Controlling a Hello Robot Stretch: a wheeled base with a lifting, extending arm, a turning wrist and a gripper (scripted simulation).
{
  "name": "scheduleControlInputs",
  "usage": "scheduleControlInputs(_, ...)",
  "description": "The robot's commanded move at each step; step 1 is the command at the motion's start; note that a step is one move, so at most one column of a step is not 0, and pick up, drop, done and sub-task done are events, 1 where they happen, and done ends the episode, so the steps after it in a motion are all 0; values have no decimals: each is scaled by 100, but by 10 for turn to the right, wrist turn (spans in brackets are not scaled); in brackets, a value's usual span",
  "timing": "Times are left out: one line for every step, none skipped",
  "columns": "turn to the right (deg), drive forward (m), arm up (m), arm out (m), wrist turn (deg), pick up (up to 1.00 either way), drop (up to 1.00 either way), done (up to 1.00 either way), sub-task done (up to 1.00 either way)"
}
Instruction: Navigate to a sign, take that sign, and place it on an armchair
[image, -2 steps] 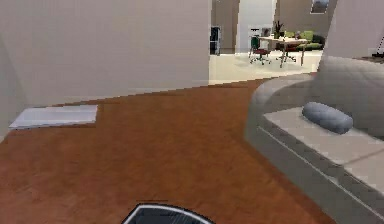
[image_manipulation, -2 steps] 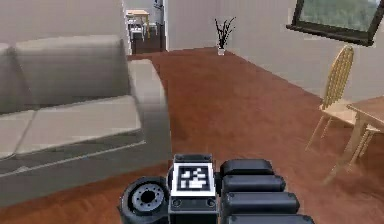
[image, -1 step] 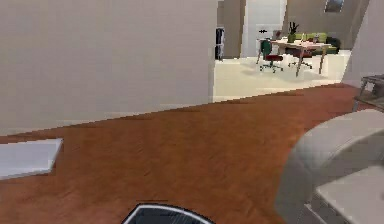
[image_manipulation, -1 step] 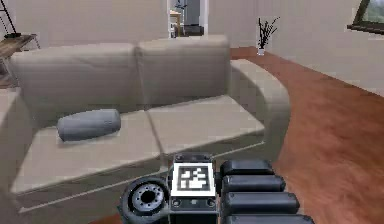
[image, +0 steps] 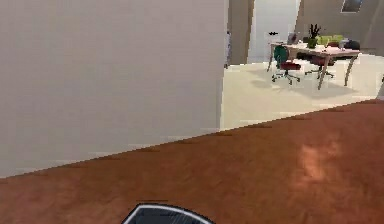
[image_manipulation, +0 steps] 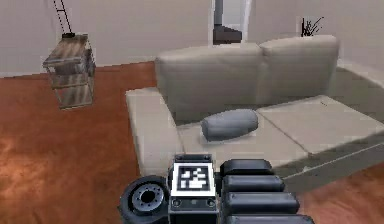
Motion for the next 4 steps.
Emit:
scheduleControlInputs(-180,0,0,0,0,0,0,0,0)
scheduleControlInputs(0,15,0,0,0,0,0,0,0)
scheduleControlInputs(390,0,0,0,0,0,0,0,0)
scheduleControlInputs(0,45,0,0,0,0,0,0,0)
